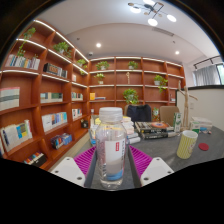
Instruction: Pour water
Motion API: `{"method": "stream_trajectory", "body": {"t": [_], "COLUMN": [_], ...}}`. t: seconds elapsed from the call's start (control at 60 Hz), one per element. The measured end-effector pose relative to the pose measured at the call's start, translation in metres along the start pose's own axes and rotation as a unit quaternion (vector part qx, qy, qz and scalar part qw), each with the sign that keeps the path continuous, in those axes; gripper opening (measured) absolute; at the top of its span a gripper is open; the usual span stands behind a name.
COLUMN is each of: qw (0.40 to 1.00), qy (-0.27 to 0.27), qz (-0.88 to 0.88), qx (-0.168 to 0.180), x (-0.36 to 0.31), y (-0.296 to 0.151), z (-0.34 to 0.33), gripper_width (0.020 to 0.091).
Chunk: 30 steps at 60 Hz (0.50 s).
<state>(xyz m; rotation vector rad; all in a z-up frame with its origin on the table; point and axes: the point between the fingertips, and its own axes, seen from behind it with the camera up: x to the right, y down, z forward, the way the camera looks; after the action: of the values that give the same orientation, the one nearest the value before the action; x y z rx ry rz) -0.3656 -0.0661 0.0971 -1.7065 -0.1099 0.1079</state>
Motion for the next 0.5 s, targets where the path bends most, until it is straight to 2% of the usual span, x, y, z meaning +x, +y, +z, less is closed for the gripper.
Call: {"method": "stream_trajectory", "body": {"t": [0.05, 0.233, 0.25, 0.3, 0.5], "qw": [1.0, 1.0, 1.0, 1.0, 0.997], "qy": [-0.007, -0.006, -0.007, -0.009, -0.022], "qz": [0.0, -0.004, -0.003, -0.002, 0.068], "qx": [0.002, 0.008, 0.009, 0.009, 0.007], "x": [-0.004, 0.0, 0.0, -0.001, 0.012], "y": [0.001, 0.002, 0.002, 0.001, -0.001], "z": [0.005, 0.011, 0.011, 0.014, 0.013], "gripper_width": [0.0521, 0.0426, 0.0392, 0.0362, 0.0351]}}
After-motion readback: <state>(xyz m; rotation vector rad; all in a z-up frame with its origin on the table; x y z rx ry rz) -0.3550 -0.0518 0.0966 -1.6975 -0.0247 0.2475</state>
